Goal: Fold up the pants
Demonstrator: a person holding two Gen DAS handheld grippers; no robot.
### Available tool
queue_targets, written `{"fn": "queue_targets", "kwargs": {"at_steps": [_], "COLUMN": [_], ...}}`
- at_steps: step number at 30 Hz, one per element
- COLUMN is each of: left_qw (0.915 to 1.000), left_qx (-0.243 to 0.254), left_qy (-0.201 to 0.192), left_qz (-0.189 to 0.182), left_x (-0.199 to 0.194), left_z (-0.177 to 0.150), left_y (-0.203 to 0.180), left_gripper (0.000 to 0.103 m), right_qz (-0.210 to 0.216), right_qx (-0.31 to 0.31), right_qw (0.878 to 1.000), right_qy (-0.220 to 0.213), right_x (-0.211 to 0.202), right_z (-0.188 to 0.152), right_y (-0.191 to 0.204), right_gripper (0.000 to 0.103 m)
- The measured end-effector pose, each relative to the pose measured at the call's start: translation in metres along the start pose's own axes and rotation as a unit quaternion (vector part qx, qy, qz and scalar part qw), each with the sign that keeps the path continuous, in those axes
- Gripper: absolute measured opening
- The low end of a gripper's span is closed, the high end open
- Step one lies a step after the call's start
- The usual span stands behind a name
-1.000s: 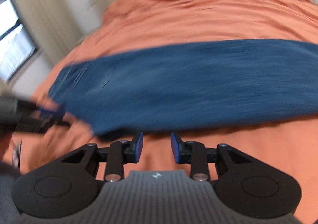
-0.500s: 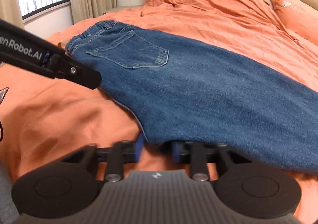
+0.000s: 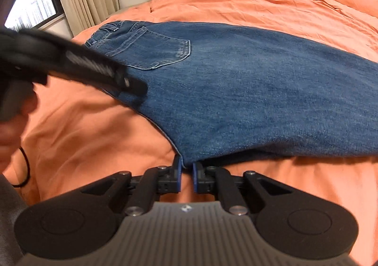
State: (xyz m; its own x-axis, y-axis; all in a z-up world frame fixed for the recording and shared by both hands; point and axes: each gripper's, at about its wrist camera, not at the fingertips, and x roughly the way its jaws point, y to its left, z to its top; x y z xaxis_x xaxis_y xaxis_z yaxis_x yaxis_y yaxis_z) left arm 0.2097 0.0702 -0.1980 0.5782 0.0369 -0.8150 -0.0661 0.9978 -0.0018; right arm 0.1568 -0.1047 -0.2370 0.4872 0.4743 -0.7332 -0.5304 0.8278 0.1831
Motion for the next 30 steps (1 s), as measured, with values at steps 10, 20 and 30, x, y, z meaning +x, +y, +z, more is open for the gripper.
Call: {"fn": "queue_targets", "kwargs": {"at_steps": [10, 20, 30], "left_qw": [0.9994, 0.9716, 0.9823], "left_qx": [-0.025, -0.220, -0.173], "left_qy": [-0.013, -0.085, -0.070], "left_qz": [0.018, -0.025, -0.015], "left_x": [-0.015, -0.061, 0.004], "left_z": [-0.001, 0.021, 0.087], "left_y": [0.011, 0.132, 0.197], "left_gripper": [0.041, 0.045, 0.019], "right_qz": [-0.023, -0.052, -0.097], "right_qx": [0.028, 0.031, 0.048], "right_qw": [0.997, 0.996, 0.993], "right_qy": [-0.066, -0.070, -0.049], "right_x": [-0.063, -0.068, -0.035], "right_z": [0.013, 0.051, 0.061], "right_y": [-0.024, -0.068, -0.101], "right_gripper": [0.010, 0.014, 0.014]}}
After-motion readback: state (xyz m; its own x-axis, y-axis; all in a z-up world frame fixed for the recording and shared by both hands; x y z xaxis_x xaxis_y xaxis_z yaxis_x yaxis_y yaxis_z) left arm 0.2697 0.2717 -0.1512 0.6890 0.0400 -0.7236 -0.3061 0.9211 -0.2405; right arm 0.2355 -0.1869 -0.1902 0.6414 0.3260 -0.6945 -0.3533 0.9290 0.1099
